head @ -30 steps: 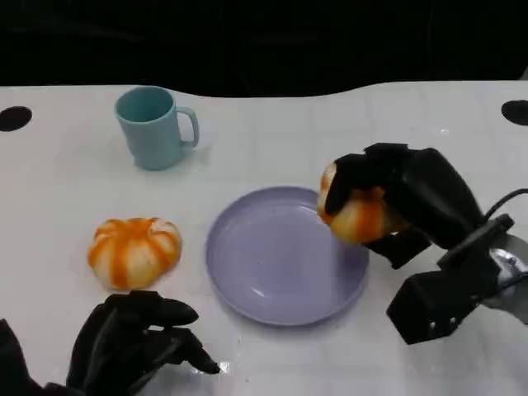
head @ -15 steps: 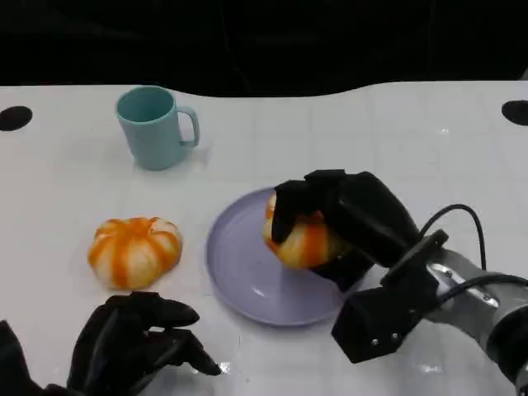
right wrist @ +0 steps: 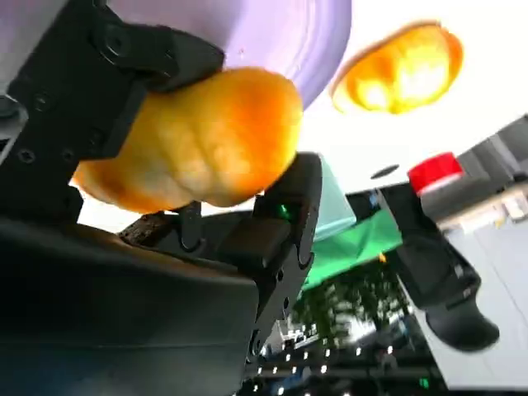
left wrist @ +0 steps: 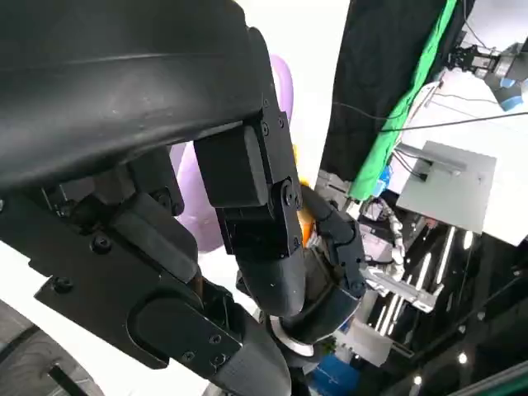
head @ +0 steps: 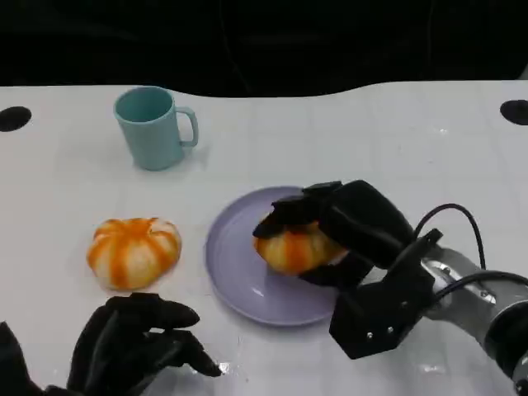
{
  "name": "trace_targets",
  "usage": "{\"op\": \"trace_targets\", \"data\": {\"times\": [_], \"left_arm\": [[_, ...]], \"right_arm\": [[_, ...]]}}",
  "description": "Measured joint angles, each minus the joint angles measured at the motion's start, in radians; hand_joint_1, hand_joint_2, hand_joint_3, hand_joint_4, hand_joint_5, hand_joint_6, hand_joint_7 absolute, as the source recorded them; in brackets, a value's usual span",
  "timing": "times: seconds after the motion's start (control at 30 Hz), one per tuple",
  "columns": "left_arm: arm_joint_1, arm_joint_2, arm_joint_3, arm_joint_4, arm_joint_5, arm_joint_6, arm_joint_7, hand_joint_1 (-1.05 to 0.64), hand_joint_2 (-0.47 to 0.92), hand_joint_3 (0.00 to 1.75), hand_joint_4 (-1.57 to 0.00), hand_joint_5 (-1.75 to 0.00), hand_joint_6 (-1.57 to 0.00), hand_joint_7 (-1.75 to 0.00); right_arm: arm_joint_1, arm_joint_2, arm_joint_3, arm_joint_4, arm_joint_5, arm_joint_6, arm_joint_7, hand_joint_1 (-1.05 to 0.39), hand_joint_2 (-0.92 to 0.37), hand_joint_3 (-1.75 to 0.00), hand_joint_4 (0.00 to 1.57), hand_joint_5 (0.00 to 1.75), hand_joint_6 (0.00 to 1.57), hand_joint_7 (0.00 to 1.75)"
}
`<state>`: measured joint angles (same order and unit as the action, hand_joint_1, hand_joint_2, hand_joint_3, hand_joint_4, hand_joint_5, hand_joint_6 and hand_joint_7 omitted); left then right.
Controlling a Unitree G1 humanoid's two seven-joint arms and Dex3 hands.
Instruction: Grasp the bread from the table and place it into the plate.
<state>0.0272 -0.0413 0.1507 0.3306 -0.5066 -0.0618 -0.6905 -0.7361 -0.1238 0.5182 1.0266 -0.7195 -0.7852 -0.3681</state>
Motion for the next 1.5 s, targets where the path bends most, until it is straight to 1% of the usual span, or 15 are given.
{"op": "trace_targets", "data": {"times": [0.07,0.13,0.27,0.4,0.53,0.7,0.8,0.97,1.07,1.13,1.3,1.37,1.4,1.5], "left_arm": [[0.001,0.0,0.0,-0.003,0.0,0.0,0.001,-0.97,0.65,0.0,-1.57,-0.49,-1.57,-0.02],[0.002,0.0,-0.001,-0.006,0.0,0.0,0.006,-0.97,0.65,0.0,-1.57,-0.49,-1.57,-0.02],[0.003,-0.001,-0.001,-0.012,0.0,0.004,0.009,-0.97,0.65,0.0,-1.57,-0.49,-1.57,-0.01],[0.007,-0.001,-0.003,-0.016,0.001,0.004,0.009,-0.98,0.65,0.0,-1.57,-0.49,-1.57,-0.01],[0.01,-0.001,-0.007,-0.018,0.009,0.003,0.011,-0.98,0.65,0.0,-1.57,-0.5,-1.57,-0.01],[0.009,-0.004,-0.004,-0.003,0.009,-0.003,0.01,-0.97,0.64,0.0,-1.57,-0.49,-1.56,-0.01],[0.009,-0.005,0.001,0.009,0.008,-0.004,0.01,-0.96,0.63,0.0,-1.57,-0.48,-1.57,-0.01],[0.007,-0.007,0.001,0.01,0.007,-0.004,0.009,-0.96,0.64,0.0,-1.57,-0.48,-1.57,-0.01],[0.009,-0.009,0.001,0.009,0.007,-0.004,0.008,-0.96,0.64,0.0,-1.57,-0.48,-1.57,-0.01],[0.015,-0.012,0.001,0.006,0.007,-0.004,0.008,-0.96,0.64,0.0,-1.57,-0.49,-1.57,-0.02],[0.021,-0.013,0.002,0.002,0.006,-0.003,0.008,-0.95,0.64,0.0,-1.57,-0.48,-1.57,-0.01],[0.02,-0.013,0.003,0.003,0.005,-0.003,0.008,-0.95,0.64,0.0,-1.57,-0.48,-1.57,-0.01],[0.019,-0.013,0.003,0.003,0.005,-0.002,0.008,-0.95,0.64,0.0,-1.57,-0.48,-1.57,-0.01],[0.017,-0.013,0.003,0.004,0.003,-0.002,0.008,-0.94,0.64,0.0,-1.57,-0.49,-1.57,-0.01]], "right_arm": [[0.003,-0.011,0.0,-0.02,0.006,0.009,0.035,-0.46,-0.86,-0.14,0.39,0.36,0.55,0.01],[0.01,-0.024,-0.001,-0.05,0.012,0.02,0.071,-0.5,-0.91,-0.09,0.33,0.32,0.49,0.0],[0.047,-0.05,-0.011,-0.124,0.04,0.057,0.148,-0.55,-0.92,-0.1,0.22,0.27,0.41,0.0],[0.096,-0.077,-0.033,-0.216,0.079,0.087,0.24,-0.6,-0.92,-0.14,0.17,0.27,0.37,0.0],[0.143,-0.108,-0.049,-0.32,0.13,0.118,0.337,-0.62,-0.92,-0.15,0.16,0.28,0.35,0.0],[0.23,-0.158,-0.102,-0.472,0.241,0.143,0.47,-0.67,-0.92,-0.18,0.14,0.29,0.32,0.0],[0.262,-0.183,-0.125,-0.513,0.277,0.162,0.522,-0.68,-0.92,-0.19,0.13,0.3,0.3,0.0],[0.295,-0.198,-0.158,-0.57,0.309,0.187,0.576,-0.66,-0.92,-0.17,0.11,0.31,0.28,0.0],[0.327,-0.22,-0.173,-0.637,0.34,0.204,0.624,-0.65,-0.92,-0.18,0.11,0.32,0.28,0.0],[0.358,-0.236,-0.197,-0.686,0.369,0.214,0.65,-0.65,-0.92,-0.18,0.11,0.32,0.29,0.0],[0.449,-0.272,-0.247,-0.79,0.425,0.223,0.678,-0.63,-0.92,-0.19,0.16,0.35,0.33,0.02],[0.486,-0.274,-0.269,-0.824,0.445,0.224,0.683,-0.6,-0.92,-0.19,0.21,0.38,0.36,0.04],[0.503,-0.275,-0.278,-0.84,0.455,0.224,0.683,-0.57,-0.92,-0.19,0.25,0.4,0.4,0.06],[0.553,-0.276,-0.304,-0.88,0.486,0.207,0.682,-0.53,-0.92,-0.19,0.37,0.47,0.48,0.09]]}}
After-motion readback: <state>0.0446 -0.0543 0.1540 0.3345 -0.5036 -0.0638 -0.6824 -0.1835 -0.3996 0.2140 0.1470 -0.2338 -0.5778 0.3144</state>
